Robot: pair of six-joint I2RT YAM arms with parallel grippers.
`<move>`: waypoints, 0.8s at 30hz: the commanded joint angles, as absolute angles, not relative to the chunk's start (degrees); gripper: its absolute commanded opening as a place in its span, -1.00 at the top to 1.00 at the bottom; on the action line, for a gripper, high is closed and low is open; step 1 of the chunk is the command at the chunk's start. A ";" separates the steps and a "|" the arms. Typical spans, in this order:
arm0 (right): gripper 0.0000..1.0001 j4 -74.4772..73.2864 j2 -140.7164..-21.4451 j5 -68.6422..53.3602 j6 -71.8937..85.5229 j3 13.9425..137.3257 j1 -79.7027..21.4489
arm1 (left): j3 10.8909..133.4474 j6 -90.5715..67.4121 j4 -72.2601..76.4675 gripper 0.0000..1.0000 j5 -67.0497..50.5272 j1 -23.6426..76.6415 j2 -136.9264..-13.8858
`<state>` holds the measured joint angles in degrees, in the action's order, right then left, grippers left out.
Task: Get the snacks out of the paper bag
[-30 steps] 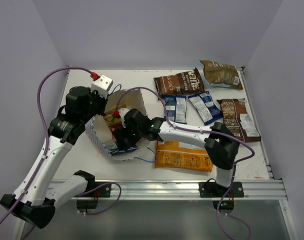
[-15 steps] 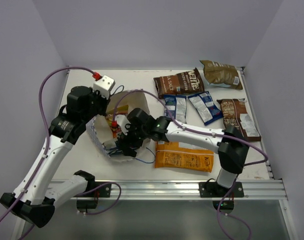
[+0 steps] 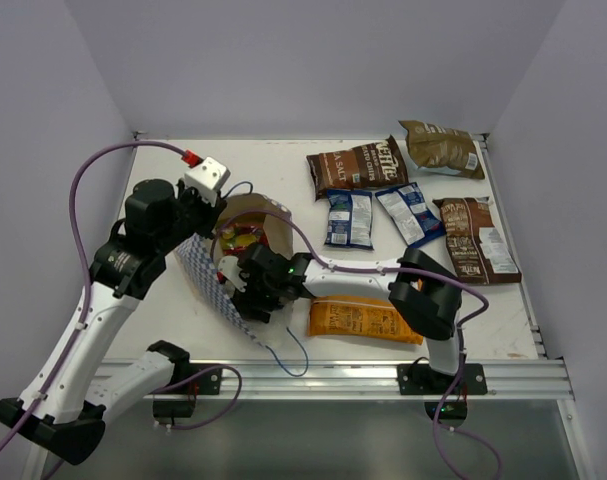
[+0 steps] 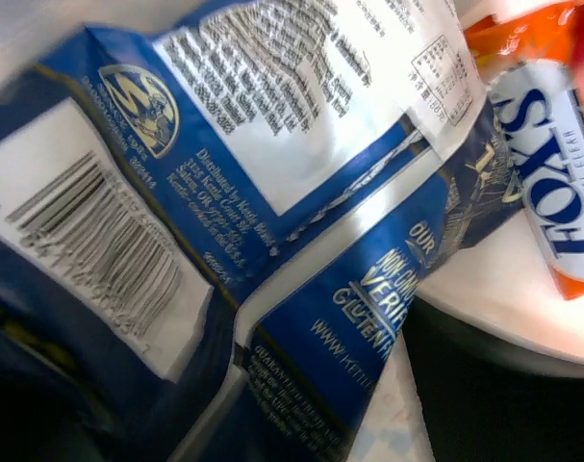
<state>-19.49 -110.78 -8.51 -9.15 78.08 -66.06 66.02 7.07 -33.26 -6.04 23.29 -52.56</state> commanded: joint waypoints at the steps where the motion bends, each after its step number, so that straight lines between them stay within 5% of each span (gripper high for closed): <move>1: -0.38 -17.49 -112.32 -2.03 -10.55 78.13 -66.53 | 65.39 6.68 -31.90 1.00 -5.98 23.47 -52.21; 3: 0.10 -16.88 -111.19 -0.88 -10.55 77.78 -66.62 | 65.48 6.85 -31.99 1.00 -4.41 23.47 -52.21; 4: 0.50 -16.79 -110.57 -0.70 -10.55 77.26 -66.62 | 65.39 6.94 -31.99 1.00 -3.79 23.38 -52.21; 7: 0.84 -17.31 -105.83 -1.92 -10.28 76.47 -66.53 | 65.04 6.86 -31.90 1.00 -0.54 23.47 -52.38; 11: 1.00 -18.72 -95.22 -5.09 -9.32 75.33 -66.53 | 64.69 6.33 -31.29 1.00 5.78 23.47 -52.65; 24: 1.00 -21.45 -69.62 -1.24 -8.35 77.34 -64.43 | 65.92 3.26 -33.30 1.00 23.19 23.47 -55.99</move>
<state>-21.91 -72.25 -4.43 -8.99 74.81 -65.84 65.01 5.26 -33.32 15.40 23.29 -55.79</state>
